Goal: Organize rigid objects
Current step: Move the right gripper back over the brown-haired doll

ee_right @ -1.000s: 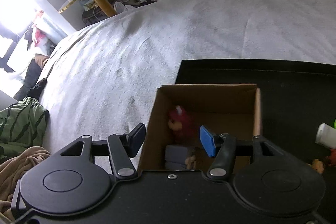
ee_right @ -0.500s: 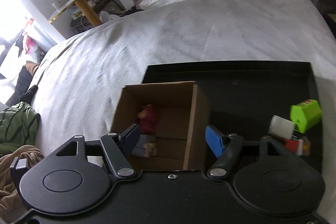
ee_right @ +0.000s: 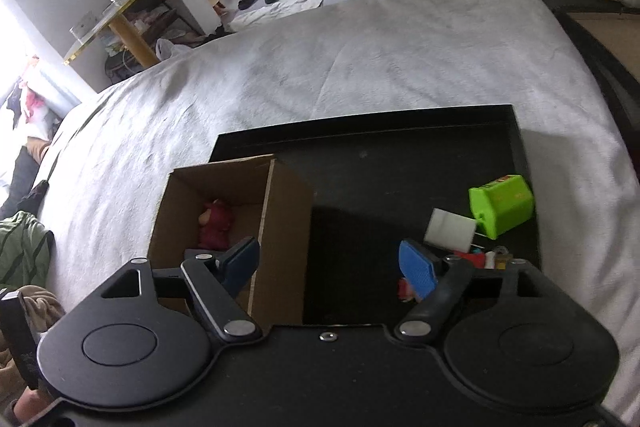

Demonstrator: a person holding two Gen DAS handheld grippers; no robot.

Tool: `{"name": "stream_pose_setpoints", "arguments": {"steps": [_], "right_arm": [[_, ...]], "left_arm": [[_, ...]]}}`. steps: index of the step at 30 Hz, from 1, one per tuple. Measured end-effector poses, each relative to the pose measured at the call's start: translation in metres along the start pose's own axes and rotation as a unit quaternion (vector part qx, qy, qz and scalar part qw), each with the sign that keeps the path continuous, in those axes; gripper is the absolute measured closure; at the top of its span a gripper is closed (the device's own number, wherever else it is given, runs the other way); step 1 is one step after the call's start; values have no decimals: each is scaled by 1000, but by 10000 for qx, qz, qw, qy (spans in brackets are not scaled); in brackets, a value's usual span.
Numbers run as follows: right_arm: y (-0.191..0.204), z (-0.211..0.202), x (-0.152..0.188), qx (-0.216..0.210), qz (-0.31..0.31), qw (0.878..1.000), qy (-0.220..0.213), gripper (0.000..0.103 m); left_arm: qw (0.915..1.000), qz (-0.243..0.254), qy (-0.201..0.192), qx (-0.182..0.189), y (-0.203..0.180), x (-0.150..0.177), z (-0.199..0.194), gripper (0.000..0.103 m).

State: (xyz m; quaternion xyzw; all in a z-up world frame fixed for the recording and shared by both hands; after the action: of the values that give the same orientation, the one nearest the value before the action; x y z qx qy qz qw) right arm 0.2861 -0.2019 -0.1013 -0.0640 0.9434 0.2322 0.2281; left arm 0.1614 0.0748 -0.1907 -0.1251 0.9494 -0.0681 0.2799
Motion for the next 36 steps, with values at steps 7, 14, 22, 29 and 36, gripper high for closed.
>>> {"name": "stream_pose_setpoints", "arguments": {"steps": [7, 14, 22, 29, 36], "right_arm": [[-33, 6, 5, 22, 311, 9995, 44, 26], [-58, 33, 21, 162, 445, 9984, 307, 27], [-66, 59, 30, 561, 309, 9972, 374, 27], [-62, 83, 35, 776, 57, 9951, 607, 27], [-62, 105, 37, 1028, 18, 9918, 759, 27]], "left_arm": [[9999, 77, 8, -100, -4, -1, -1, 89], [9998, 144, -12, -151, -9, 0, -2, 90], [9997, 148, 39, -204, -10, -3, 0, 90], [9998, 53, 49, -197, -8, -3, 1, 90], [9995, 114, 85, -278, -12, -4, 4, 90]]}}
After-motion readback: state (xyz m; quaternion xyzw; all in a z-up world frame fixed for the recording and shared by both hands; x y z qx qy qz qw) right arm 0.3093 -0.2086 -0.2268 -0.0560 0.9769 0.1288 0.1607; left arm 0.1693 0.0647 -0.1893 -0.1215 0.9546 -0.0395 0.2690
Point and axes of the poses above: each gripper's, at about its wrist camera, not at the fingertips, and z roughly the way its jaws point, y to its left, x to its underside, the point moved 1 cm from there along z, roughly the way its jaws point, and after that the axes turned 6 degrees about z, right-handed, at the moved point
